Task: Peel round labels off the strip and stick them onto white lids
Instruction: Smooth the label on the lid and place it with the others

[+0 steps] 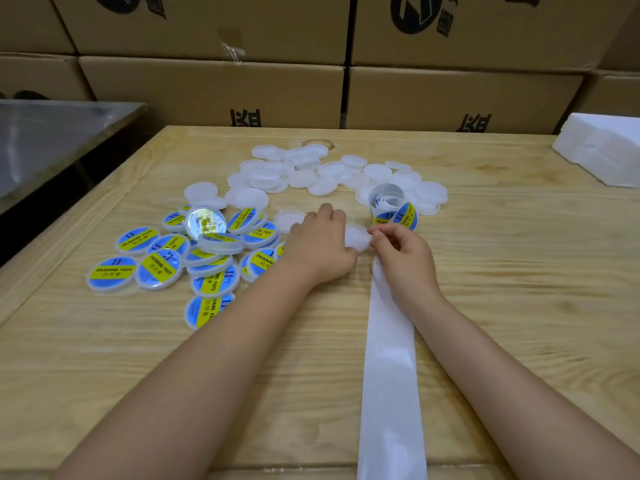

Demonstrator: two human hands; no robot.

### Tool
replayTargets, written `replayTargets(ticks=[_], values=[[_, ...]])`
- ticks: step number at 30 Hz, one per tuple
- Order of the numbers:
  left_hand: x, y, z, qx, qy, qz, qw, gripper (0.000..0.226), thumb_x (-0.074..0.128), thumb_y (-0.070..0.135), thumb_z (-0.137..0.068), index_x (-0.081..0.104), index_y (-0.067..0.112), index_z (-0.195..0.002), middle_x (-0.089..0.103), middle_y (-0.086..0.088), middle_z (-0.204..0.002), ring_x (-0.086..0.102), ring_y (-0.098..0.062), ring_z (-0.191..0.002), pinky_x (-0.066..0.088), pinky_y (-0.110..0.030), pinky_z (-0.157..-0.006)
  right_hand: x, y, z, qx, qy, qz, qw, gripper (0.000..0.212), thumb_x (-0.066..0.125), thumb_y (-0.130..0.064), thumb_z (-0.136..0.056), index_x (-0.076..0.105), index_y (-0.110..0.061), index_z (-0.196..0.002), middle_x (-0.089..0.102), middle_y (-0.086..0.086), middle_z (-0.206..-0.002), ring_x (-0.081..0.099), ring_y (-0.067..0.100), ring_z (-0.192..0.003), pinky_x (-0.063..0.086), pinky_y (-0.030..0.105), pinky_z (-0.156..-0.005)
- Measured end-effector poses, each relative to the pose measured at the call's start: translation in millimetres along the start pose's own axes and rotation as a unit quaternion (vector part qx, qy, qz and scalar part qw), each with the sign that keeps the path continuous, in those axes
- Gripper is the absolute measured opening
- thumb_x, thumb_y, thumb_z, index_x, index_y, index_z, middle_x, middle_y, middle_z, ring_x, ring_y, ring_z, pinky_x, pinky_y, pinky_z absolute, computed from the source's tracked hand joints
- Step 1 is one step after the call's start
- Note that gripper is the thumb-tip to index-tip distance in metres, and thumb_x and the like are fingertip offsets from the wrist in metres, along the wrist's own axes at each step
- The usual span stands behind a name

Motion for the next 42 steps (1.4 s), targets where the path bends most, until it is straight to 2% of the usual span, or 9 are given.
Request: replayTargets(ticks=[7, 13, 17, 21, 26, 30, 35, 39, 42], values=[[-14, 15, 18, 0.101, -0.060, 0.080, 0.990, 0.027, 0.042, 0.025, -0.083, 0.050, 0.004, -0.070, 0.047, -0.007, -0.092, 0.050, -0.027, -0.086, 0.039, -0.036, -0.069, -4, 2, -1, 0.009, 0.013, 0.002, 1.000, 0.013, 0.053, -0.016, -0.092, 0.065, -0.020, -0.095, 0.066, -0.007, -0.097, 0.058, 0.006, -0.085, 0.049, 0.033, -0.084], [-37, 17, 34, 0.109, 0.022, 0.221, 0.969, 0.031, 0.040, 0.021, -0.069, 0.061, 0.008, -0.089, 0.056, -0.006, -0.097, 0.052, -0.024, -0.091, 0.043, -0.042, -0.081, -2, 3, -1, 0.009, 0.000, 0.006, 1.000, 0.016, 0.053, -0.014, -0.091, 0.065, -0.025, -0.090, 0.067, -0.010, -0.095, 0.058, 0.002, -0.085, 0.049, 0.027, -0.081], [-30, -4, 41, 0.113, 0.037, 0.066, 0.991, 0.051, 0.045, 0.022, -0.072, 0.052, 0.018, -0.122, 0.052, 0.002, -0.124, 0.045, -0.021, -0.118, 0.022, -0.042, -0.109, 2, -2, 2, -0.013, -0.018, 0.045, 0.999, 0.022, 0.052, -0.005, -0.085, 0.066, -0.020, -0.094, 0.064, -0.006, -0.095, 0.053, -0.007, -0.074, 0.040, 0.003, -0.065], [-18, -32, 45, 0.075, 0.041, -0.109, 0.990, 0.054, 0.043, 0.013, -0.082, 0.039, 0.019, -0.136, 0.045, 0.001, -0.135, 0.038, -0.017, -0.128, -0.002, -0.045, -0.116, 15, -9, 7, -0.043, -0.072, 0.122, 0.989, 0.035, 0.048, 0.004, -0.078, 0.069, -0.017, -0.096, 0.053, -0.013, -0.087, 0.047, -0.005, -0.070, 0.035, 0.003, -0.065], [-25, -31, 38, 0.063, 0.067, -0.171, 0.981, 0.052, 0.034, 0.013, -0.087, 0.036, 0.015, -0.139, 0.048, -0.005, -0.131, 0.040, -0.022, -0.125, -0.006, -0.045, -0.114, 23, -14, 8, -0.079, -0.097, 0.163, 0.979, 0.030, 0.055, 0.002, -0.079, 0.070, -0.015, -0.099, 0.052, -0.018, -0.085, 0.045, -0.014, -0.071, 0.033, 0.002, -0.068], [-41, -1, 42, 0.076, 0.130, -0.028, 0.988, 0.052, 0.027, 0.022, -0.084, 0.051, 0.010, -0.128, 0.061, -0.008, -0.119, 0.053, -0.026, -0.115, 0.013, -0.041, -0.113, 25, -13, 7, -0.088, -0.098, 0.159, 0.979, 0.030, 0.059, -0.007, -0.082, 0.066, -0.018, -0.108, 0.061, -0.007, -0.098, 0.049, -0.007, -0.072, 0.034, 0.002, -0.068], [-17, 33, 48, 0.102, 0.090, -0.029, 0.990, 0.041, 0.037, 0.040, -0.092, 0.051, 0.019, -0.124, 0.063, 0.001, -0.113, 0.053, -0.020, -0.111, 0.010, -0.039, -0.111, -4, 2, 0, 0.007, 0.008, -0.029, 1.000, 0.034, 0.046, 0.002, -0.084, 0.063, -0.025, -0.096, 0.064, -0.009, -0.097, 0.056, 0.000, -0.076, 0.045, 0.018, -0.074], [-15, 27, 44, 0.077, 0.065, -0.118, 0.988, 0.032, 0.038, 0.024, -0.091, 0.054, 0.020, -0.119, 0.061, 0.001, -0.115, 0.051, -0.023, -0.112, -0.002, -0.045, -0.113, -19, 12, -1, 0.065, 0.069, -0.150, 0.984, 0.029, 0.043, 0.001, -0.088, 0.062, -0.021, -0.089, 0.061, 0.002, -0.090, 0.053, 0.002, -0.056, 0.043, 0.017, -0.055], [-21, 32, 43, 0.085, 0.068, -0.161, 0.981, 0.039, 0.036, 0.010, -0.085, 0.051, 0.015, -0.121, 0.058, -0.002, -0.117, 0.049, -0.026, -0.113, -0.008, -0.046, -0.113, -24, 20, 1, 0.097, 0.102, -0.151, 0.979, 0.018, 0.046, -0.010, -0.092, 0.059, -0.022, -0.098, 0.057, 0.001, -0.092, 0.053, 0.001, -0.057, 0.043, 0.019, -0.055]])
Point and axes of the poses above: each hand's wrist, its own z-axis away from the middle knuckle, its own x-axis out of the palm, y = z × x, the point moved 10 cm from there along -z, towards the middle knuckle
